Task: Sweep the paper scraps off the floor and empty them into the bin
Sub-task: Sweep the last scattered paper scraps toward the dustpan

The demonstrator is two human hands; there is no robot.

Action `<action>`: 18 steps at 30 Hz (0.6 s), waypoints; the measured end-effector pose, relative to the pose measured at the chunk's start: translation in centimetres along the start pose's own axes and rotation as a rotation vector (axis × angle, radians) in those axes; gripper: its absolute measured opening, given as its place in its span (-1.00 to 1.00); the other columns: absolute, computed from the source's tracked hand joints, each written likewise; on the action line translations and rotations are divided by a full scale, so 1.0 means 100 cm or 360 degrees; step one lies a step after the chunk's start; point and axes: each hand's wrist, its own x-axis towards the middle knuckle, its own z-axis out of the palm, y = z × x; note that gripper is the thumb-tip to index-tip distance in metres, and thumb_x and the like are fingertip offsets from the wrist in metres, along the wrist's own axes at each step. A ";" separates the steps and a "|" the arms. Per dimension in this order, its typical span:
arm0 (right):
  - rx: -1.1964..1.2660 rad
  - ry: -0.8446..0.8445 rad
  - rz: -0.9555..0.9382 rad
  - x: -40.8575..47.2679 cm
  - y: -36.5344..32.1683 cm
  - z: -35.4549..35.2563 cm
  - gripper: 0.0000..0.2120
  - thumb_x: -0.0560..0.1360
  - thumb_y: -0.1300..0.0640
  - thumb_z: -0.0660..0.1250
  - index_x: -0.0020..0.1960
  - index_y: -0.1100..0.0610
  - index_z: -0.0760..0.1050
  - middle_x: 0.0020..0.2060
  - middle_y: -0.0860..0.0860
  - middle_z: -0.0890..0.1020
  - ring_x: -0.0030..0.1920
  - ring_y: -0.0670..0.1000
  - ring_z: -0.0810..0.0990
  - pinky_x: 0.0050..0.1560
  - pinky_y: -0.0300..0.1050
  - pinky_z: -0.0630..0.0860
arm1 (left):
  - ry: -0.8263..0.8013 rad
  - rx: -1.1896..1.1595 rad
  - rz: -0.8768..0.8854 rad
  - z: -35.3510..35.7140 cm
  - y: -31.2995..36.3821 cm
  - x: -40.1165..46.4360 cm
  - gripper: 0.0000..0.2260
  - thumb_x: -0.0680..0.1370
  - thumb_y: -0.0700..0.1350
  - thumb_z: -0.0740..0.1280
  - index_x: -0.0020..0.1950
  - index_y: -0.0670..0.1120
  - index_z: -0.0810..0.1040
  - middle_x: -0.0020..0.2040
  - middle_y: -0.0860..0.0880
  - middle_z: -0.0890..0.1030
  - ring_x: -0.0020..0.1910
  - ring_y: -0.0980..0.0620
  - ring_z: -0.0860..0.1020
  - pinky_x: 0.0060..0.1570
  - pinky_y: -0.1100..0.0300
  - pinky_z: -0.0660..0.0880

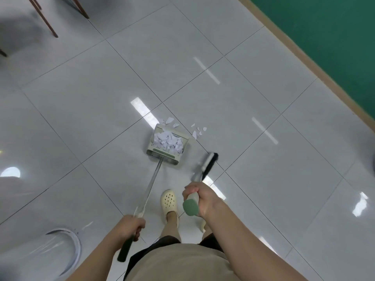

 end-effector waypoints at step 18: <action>0.0081 -0.0412 0.0154 -0.029 -0.033 0.033 -0.65 0.42 0.39 0.16 -0.31 0.01 0.11 -0.59 -0.05 0.23 -0.67 -0.05 0.26 -0.67 -0.27 0.31 | 0.0245 -0.0237 -0.0091 -0.063 -0.054 -0.026 -0.71 0.50 -0.41 0.27 -0.39 -0.16 0.38 -0.47 -0.10 0.31 -0.53 0.00 0.27 -0.40 0.16 0.28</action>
